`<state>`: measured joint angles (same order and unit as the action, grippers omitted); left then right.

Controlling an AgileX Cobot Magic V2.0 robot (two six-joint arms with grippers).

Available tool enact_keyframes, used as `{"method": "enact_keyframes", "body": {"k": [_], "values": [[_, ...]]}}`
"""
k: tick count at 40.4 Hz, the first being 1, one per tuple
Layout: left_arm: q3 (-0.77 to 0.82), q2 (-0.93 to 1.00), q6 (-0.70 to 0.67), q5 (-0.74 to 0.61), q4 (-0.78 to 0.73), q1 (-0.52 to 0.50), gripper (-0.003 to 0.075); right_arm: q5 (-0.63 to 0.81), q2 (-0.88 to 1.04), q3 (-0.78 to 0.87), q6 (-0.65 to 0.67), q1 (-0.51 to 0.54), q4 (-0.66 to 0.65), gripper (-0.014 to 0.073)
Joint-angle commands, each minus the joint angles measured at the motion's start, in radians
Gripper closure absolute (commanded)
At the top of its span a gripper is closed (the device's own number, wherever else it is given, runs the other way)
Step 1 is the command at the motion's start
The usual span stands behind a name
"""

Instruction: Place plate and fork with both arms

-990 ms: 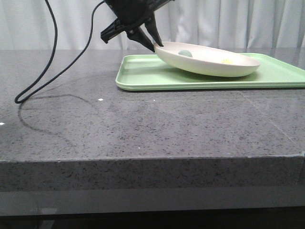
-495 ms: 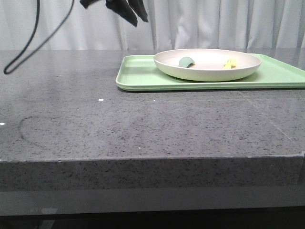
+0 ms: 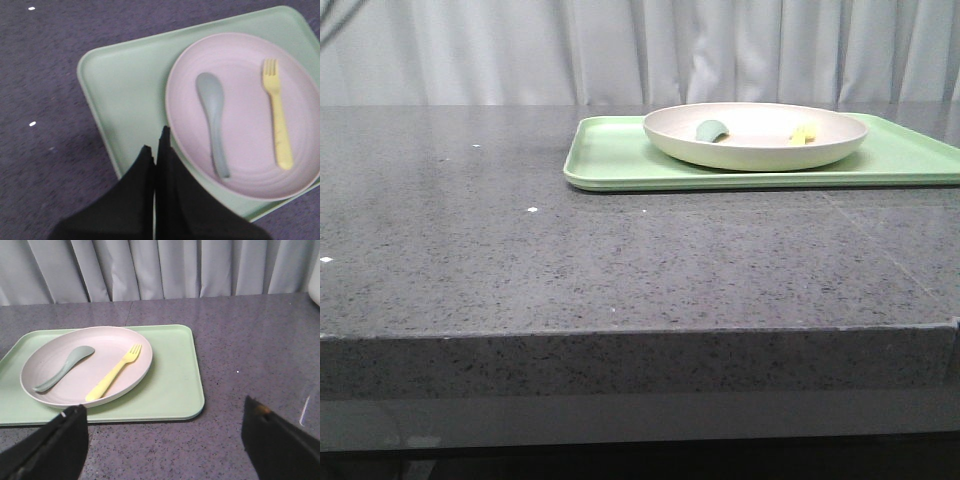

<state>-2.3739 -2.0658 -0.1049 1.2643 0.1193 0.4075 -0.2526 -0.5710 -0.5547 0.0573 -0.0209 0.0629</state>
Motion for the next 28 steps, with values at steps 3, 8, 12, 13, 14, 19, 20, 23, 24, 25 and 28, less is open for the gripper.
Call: {"method": "enact_keyframes", "body": {"k": [3, 8, 12, 13, 14, 19, 20, 23, 24, 25, 28], "values": [[0.211, 0.194, -0.007, -0.009, -0.133, 0.005, 0.0738, 0.082, -0.007, -0.029, -0.01, 0.004, -0.001, -0.0049], [0.445, 0.335, -0.069, -0.108, -0.248, -0.004, 0.0738, 0.083, -0.007, -0.029, -0.01, 0.004, -0.001, -0.0049], [0.616, 0.447, -0.108, -0.202, -0.269, -0.025, 0.0738, 0.083, -0.007, -0.029, -0.01, 0.004, -0.001, -0.0049], [0.668, 0.471, -0.109, -0.233, -0.269, -0.032, 0.0738, 0.083, -0.007, -0.029, -0.01, 0.004, -0.001, -0.0049], [0.707, 0.502, -0.109, -0.256, -0.269, -0.036, 0.0738, 0.083, -0.007, -0.029, -0.01, 0.004, -0.001, -0.0049], [0.926, 0.631, -0.11, -0.391, -0.269, -0.068, 0.0738, 0.08, -0.007, -0.029, -0.01, 0.004, -0.001, -0.0049], [0.961, 0.655, -0.11, -0.413, -0.269, -0.074, 0.0738, 0.079, -0.007, -0.029, -0.01, 0.004, -0.001, -0.0049], [1.074, 0.733, -0.11, -0.484, -0.269, -0.093, 0.0738, 0.078, -0.007, -0.029, -0.01, 0.004, -0.001, -0.0049], [1.118, 0.765, -0.11, -0.51, -0.269, -0.1, 0.0738, 0.077, -0.007, -0.029, -0.01, 0.004, -0.001, -0.0049], [1.15, 0.799, -0.11, -0.53, -0.269, -0.106, 0.0738, 0.077, -0.007, -0.029, -0.01, 0.004, -0.001, -0.0049], [1.275, 0.899, -0.11, -0.602, -0.269, -0.129, 0.0738, 0.076, -0.007, -0.029, -0.01, 0.004, -0.001, -0.0049]]}}
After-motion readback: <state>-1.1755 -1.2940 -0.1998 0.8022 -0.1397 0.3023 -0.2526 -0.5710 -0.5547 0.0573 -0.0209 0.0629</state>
